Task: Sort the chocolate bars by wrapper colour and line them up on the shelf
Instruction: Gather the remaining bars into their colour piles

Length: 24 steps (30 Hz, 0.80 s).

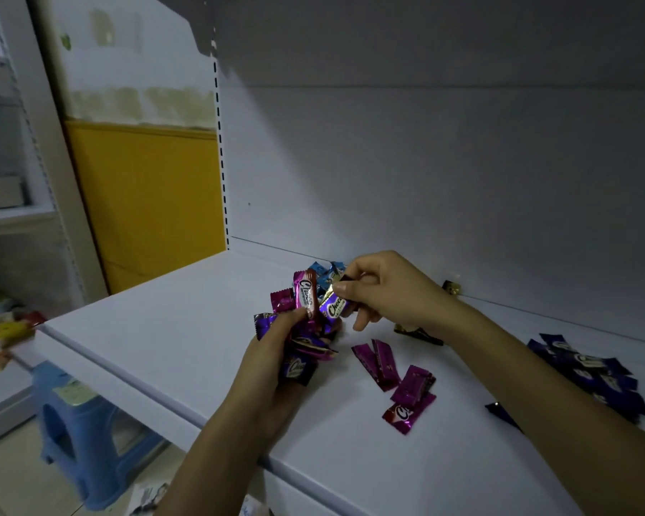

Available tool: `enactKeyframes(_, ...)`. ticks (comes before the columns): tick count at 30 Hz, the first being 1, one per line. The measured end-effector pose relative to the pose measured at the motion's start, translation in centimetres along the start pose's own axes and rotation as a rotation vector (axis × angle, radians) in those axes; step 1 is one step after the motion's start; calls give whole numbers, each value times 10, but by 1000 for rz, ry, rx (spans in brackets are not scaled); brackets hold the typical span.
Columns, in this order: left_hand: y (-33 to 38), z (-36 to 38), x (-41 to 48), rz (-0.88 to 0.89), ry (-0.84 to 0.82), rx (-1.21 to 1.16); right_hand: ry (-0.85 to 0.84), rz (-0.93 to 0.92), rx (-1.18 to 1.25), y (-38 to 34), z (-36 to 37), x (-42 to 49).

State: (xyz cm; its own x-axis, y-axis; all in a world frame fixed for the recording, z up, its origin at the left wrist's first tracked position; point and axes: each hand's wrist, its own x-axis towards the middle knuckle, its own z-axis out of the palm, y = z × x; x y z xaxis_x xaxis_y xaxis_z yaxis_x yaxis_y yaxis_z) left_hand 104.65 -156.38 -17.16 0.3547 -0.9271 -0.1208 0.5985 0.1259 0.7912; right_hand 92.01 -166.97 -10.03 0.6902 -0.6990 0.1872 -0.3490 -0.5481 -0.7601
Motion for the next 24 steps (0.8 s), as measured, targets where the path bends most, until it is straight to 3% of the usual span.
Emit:
enactKeyframes(10,4,3,-2,-22,-13,-7,89,76,94,25,-14,-23)
enactKeyframes(15,2,-3,1,26,-43,153,164,125,66,49,-36,-45)
enactKeyframes(20,-8,1,-1,122,0,511,299,228,-249,76,-81,-78)
enactKeyframes(24,-12,1,-2,196,-53,614,347,276,-501,93,-100,-99)
